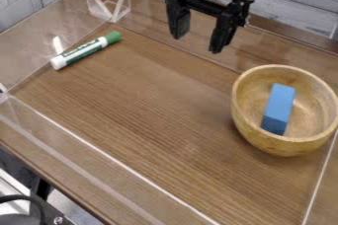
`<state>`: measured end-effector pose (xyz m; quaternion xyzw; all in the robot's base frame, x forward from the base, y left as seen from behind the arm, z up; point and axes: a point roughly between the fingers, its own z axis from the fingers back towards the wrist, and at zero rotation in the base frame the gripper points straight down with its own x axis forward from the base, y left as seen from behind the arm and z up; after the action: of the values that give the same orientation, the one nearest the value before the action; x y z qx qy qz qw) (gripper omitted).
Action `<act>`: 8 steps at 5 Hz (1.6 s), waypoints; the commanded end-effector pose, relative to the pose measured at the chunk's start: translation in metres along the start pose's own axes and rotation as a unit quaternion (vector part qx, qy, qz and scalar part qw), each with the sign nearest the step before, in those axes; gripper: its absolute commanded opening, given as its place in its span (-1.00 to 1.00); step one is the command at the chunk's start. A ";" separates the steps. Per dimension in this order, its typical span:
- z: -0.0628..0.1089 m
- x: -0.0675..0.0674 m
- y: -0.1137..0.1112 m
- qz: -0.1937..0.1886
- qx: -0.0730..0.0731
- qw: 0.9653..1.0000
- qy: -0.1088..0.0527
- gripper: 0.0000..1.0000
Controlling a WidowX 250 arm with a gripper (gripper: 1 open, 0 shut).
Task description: Remove the blue block from inside the brown bowl and put it on the table
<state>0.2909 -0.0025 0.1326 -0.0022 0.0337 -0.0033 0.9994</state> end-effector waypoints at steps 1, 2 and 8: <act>-0.005 0.000 -0.009 0.006 -0.003 1.000 0.003 1.00; -0.004 0.000 -0.031 0.015 -0.009 1.000 -0.005 1.00; -0.007 0.004 -0.115 -0.001 -0.043 0.997 -0.065 1.00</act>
<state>0.2904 -0.1147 0.1131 -0.0375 -0.0098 0.0009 0.9993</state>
